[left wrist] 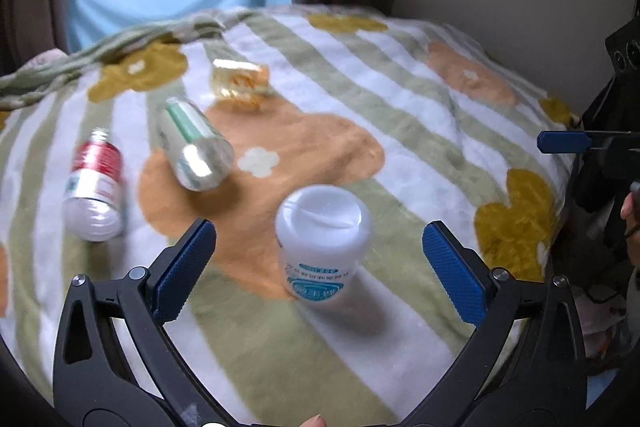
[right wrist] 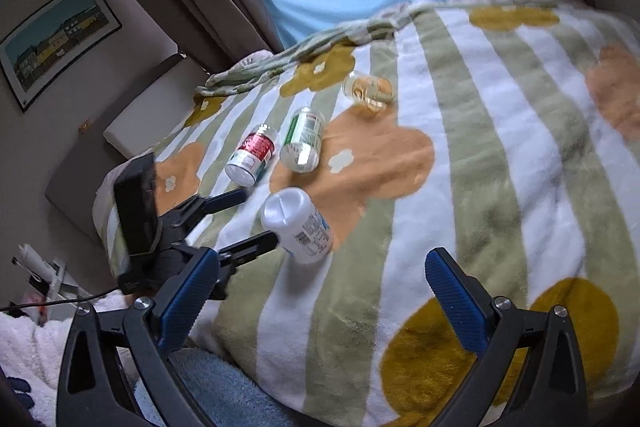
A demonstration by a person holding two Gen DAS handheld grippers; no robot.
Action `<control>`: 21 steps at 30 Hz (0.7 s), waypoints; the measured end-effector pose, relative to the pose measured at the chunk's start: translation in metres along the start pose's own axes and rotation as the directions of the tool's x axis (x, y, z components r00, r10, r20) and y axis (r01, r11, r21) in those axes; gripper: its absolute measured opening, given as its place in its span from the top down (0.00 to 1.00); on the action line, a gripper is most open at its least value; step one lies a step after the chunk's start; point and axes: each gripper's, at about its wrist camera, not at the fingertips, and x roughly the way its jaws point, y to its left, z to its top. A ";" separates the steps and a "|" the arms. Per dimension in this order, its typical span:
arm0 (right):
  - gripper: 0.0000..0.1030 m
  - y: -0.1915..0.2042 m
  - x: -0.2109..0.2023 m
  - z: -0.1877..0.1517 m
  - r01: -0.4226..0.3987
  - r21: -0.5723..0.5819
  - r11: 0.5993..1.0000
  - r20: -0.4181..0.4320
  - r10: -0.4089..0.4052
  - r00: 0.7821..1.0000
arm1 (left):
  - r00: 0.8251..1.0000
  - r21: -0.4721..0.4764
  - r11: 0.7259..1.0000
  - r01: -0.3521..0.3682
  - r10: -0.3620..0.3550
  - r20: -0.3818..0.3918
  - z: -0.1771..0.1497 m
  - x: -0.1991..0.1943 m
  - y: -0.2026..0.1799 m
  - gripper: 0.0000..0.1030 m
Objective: Flip cup upside down
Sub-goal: 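Open the left gripper and pull it back from the bottle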
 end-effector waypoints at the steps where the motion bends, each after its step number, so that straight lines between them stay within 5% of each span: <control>1: 0.00 0.006 -0.006 0.002 0.016 -0.019 1.000 0.018 -0.015 1.000 | 1.000 -0.005 1.000 -0.019 0.019 0.019 0.003 -0.012 -0.001 0.00; 7: 0.00 0.053 -0.045 0.016 0.175 -0.127 0.976 0.166 -0.153 0.974 | 0.978 -0.078 0.987 -0.140 0.151 0.147 0.028 -0.098 -0.010 0.00; 12: 0.00 0.097 -0.076 0.016 0.305 -0.156 0.939 0.342 -0.239 0.909 | 0.923 -0.182 0.943 -0.278 0.315 0.222 0.029 -0.168 -0.026 0.00; 21: 0.00 0.149 -0.088 -0.013 0.418 -0.179 0.891 0.487 -0.289 0.824 | 0.836 -0.242 0.892 -0.381 0.445 0.321 -0.006 -0.234 -0.050 0.00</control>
